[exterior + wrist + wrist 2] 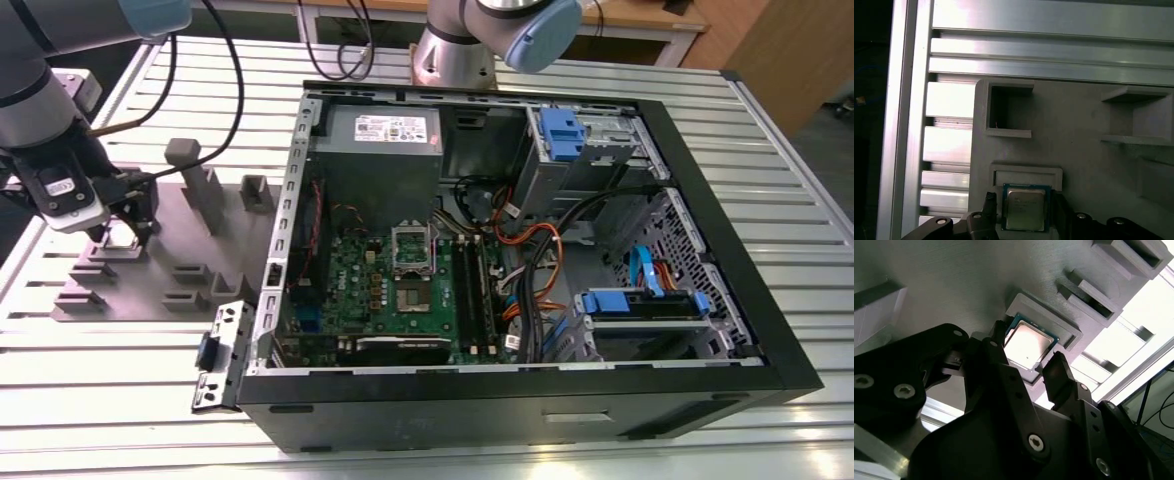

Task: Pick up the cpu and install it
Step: 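Pick up the cpu and move it towards the insertion slot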

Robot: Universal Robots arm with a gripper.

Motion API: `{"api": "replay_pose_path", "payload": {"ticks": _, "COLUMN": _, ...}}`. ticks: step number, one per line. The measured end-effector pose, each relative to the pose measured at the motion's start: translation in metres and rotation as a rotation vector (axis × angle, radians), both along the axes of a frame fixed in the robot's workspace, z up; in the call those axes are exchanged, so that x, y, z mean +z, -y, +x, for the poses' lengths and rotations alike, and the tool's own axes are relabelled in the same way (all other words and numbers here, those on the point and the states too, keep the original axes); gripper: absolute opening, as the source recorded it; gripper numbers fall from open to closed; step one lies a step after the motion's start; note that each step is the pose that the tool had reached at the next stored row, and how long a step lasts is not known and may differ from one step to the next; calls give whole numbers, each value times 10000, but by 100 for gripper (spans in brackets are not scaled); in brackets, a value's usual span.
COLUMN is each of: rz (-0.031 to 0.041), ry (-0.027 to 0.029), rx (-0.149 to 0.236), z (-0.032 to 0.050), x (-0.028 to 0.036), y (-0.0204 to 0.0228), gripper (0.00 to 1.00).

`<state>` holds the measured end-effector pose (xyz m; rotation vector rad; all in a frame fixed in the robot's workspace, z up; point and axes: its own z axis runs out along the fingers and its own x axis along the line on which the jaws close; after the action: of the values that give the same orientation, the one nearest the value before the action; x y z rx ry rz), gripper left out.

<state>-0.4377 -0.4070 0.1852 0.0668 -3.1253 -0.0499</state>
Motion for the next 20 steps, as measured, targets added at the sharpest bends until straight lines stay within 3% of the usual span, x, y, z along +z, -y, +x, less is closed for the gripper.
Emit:
{"api": "replay_pose_path", "payload": {"ticks": 5, "rz": 0, "ry": 0, "rx": 0, "z": 0, "x": 0, "y": 0, "gripper": 55}}
{"api": "replay_pose_path", "payload": {"ticks": 6, "rz": 0, "ry": 0, "rx": 0, "z": 0, "x": 0, "y": 0, "gripper": 49}}
{"api": "replay_pose_path", "payload": {"ticks": 20, "rz": 0, "ry": 0, "rx": 0, "z": 0, "x": -1, "y": 0, "gripper": 46}}
